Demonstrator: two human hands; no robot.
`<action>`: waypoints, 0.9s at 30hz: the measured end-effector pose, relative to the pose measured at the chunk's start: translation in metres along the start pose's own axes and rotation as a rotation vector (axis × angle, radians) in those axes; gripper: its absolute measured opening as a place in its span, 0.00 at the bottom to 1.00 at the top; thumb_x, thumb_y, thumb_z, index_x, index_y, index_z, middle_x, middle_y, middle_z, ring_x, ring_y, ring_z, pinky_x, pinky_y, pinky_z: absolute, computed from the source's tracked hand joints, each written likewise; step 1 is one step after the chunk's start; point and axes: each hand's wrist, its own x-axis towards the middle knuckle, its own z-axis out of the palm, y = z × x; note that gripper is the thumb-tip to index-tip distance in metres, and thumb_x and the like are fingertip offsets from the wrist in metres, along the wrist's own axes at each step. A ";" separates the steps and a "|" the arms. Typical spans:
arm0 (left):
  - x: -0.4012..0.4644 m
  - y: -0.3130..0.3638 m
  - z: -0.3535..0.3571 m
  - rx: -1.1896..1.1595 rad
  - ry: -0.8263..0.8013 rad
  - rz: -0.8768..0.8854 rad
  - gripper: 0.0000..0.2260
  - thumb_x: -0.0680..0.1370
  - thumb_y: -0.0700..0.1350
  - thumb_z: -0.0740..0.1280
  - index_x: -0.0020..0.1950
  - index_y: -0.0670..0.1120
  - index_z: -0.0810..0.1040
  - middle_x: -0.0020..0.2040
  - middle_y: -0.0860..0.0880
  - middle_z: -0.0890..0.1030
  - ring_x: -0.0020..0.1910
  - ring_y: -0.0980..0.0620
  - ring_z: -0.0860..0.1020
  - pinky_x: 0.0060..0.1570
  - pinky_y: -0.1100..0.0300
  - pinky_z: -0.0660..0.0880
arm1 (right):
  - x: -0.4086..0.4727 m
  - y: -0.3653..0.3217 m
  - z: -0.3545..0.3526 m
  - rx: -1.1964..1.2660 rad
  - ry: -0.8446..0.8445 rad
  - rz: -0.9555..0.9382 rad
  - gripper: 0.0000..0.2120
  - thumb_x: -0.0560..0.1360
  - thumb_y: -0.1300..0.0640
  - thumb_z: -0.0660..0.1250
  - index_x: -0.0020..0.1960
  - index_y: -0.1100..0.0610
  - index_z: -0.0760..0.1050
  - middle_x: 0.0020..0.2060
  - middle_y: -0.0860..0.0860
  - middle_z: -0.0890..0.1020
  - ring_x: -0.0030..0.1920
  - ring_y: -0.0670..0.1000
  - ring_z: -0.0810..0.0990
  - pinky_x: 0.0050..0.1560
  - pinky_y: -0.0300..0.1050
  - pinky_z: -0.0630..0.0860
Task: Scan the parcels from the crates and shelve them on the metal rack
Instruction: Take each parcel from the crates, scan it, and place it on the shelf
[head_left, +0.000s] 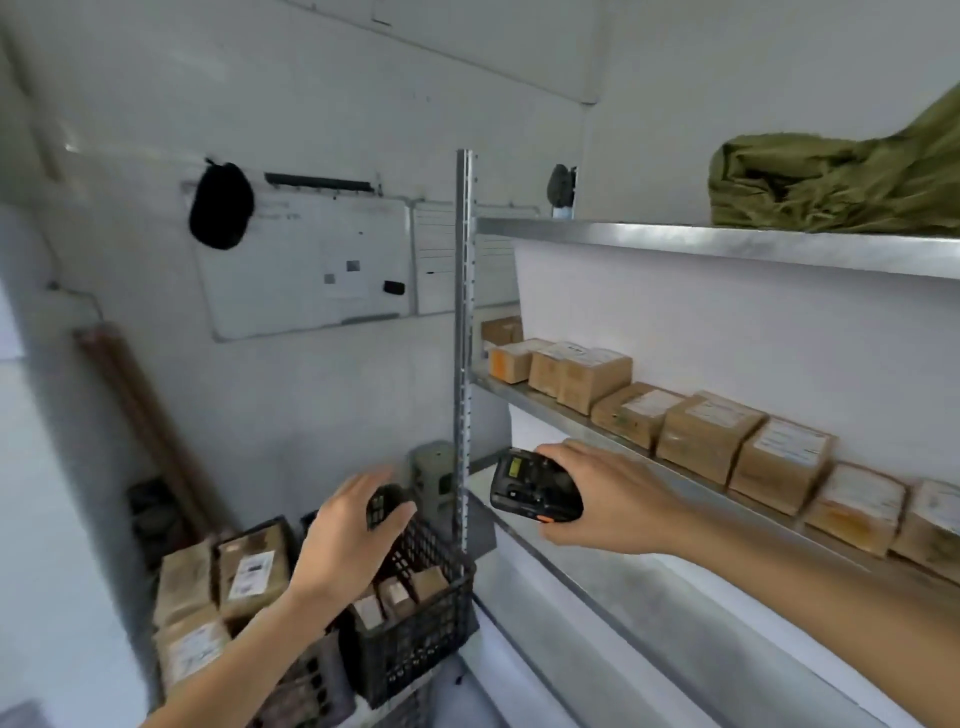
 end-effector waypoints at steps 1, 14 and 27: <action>0.011 -0.020 -0.004 0.029 0.014 -0.031 0.24 0.80 0.57 0.68 0.74 0.51 0.73 0.72 0.54 0.75 0.68 0.51 0.75 0.66 0.58 0.69 | 0.026 -0.003 0.013 0.002 -0.010 -0.028 0.34 0.67 0.34 0.71 0.71 0.38 0.66 0.57 0.38 0.75 0.53 0.44 0.77 0.46 0.43 0.76; 0.162 -0.222 0.042 0.042 0.025 -0.364 0.26 0.79 0.57 0.68 0.76 0.50 0.71 0.71 0.53 0.77 0.68 0.53 0.76 0.69 0.49 0.73 | 0.306 0.014 0.174 0.081 -0.191 -0.174 0.38 0.71 0.34 0.72 0.75 0.44 0.64 0.64 0.41 0.74 0.60 0.48 0.77 0.53 0.47 0.77; 0.276 -0.389 0.164 -0.079 -0.069 -0.548 0.26 0.80 0.54 0.69 0.77 0.49 0.70 0.71 0.52 0.76 0.68 0.53 0.75 0.67 0.54 0.74 | 0.481 0.069 0.334 0.089 -0.382 -0.075 0.38 0.70 0.34 0.72 0.74 0.44 0.64 0.65 0.41 0.74 0.60 0.48 0.77 0.56 0.50 0.77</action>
